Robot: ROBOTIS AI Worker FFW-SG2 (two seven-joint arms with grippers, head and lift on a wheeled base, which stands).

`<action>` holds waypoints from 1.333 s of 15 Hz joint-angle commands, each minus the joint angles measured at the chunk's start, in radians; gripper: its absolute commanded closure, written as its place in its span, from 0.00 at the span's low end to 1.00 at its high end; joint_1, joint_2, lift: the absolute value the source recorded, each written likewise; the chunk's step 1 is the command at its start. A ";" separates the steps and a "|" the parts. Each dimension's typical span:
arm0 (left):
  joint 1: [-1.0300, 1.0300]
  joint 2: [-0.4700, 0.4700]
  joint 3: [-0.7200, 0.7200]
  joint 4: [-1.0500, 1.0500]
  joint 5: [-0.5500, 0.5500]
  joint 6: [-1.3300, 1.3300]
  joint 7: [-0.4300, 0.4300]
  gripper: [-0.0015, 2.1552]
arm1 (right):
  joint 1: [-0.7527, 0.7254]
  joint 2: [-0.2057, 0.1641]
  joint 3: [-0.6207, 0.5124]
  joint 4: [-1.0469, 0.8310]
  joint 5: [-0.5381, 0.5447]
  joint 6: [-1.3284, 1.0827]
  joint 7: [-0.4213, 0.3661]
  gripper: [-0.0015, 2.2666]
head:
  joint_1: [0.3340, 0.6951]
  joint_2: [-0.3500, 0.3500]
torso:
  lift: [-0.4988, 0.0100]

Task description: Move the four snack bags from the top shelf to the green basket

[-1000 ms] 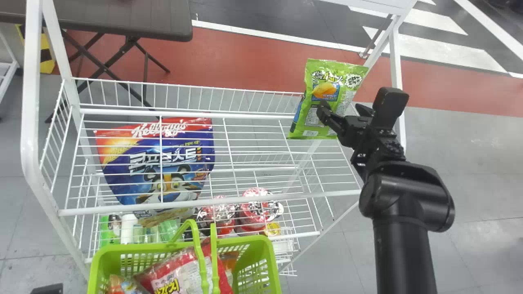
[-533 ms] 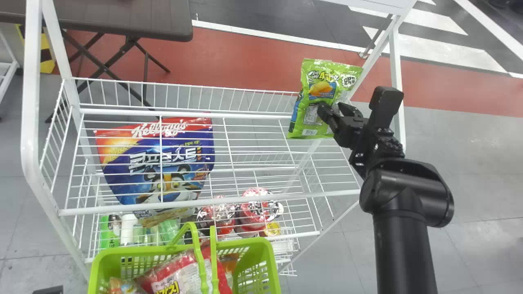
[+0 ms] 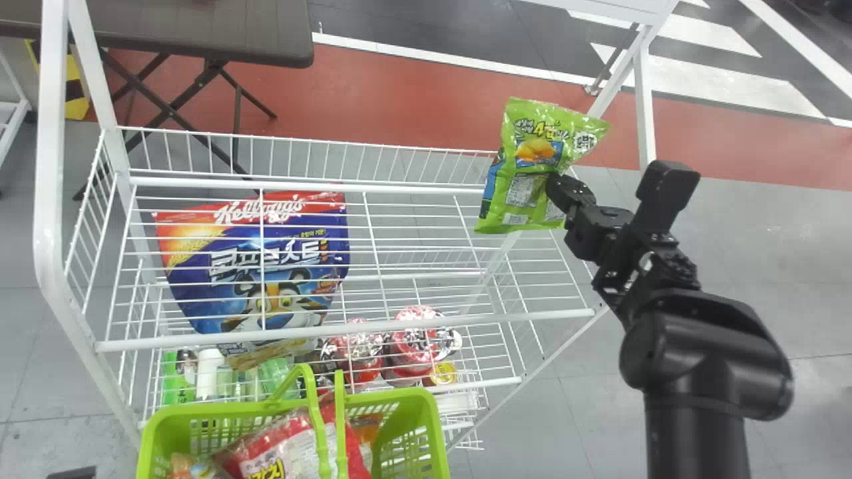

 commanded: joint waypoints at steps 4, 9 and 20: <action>-0.001 0.001 -0.004 -0.004 -0.001 0.003 -0.002 0.66 | 0.164 0.026 -0.037 -0.399 -0.173 0.366 0.009 0.96 | 1.00 0.00 | 0.98; 0.003 0.001 0.003 -0.005 0.003 0.003 -0.004 0.66 | 0.354 0.082 -0.124 -0.718 -0.326 0.793 0.035 0.96 | 1.00 0.00 | 0.98; -0.005 -0.008 -0.006 -0.005 -0.001 0.003 0.003 0.66 | 0.553 0.128 -0.278 -0.735 -0.532 1.071 0.188 0.96 | 1.00 0.00 | 0.98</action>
